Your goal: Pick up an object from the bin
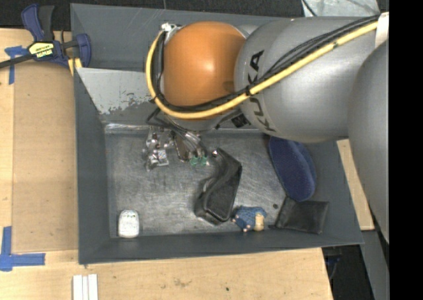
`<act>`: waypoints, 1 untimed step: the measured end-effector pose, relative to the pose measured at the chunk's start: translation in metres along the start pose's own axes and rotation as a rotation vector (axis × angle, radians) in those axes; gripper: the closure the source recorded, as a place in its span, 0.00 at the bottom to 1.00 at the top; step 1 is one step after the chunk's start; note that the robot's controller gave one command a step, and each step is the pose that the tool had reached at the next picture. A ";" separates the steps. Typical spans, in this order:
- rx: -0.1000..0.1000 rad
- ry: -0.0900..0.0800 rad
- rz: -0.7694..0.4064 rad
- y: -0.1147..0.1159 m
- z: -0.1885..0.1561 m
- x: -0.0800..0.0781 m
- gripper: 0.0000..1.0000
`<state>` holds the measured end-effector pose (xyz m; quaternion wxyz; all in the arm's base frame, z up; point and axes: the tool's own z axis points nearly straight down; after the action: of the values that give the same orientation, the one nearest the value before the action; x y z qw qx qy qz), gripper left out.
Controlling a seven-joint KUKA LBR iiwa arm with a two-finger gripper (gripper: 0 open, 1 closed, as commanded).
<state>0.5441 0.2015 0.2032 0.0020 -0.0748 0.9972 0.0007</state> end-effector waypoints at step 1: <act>0.003 0.011 0.110 0.013 0.077 0.050 1.00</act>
Offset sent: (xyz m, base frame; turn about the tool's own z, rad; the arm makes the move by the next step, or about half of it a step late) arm -0.0487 0.0056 -0.0740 0.1115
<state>0.4929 0.2068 0.1257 -0.0035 -0.0199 0.9998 -0.0012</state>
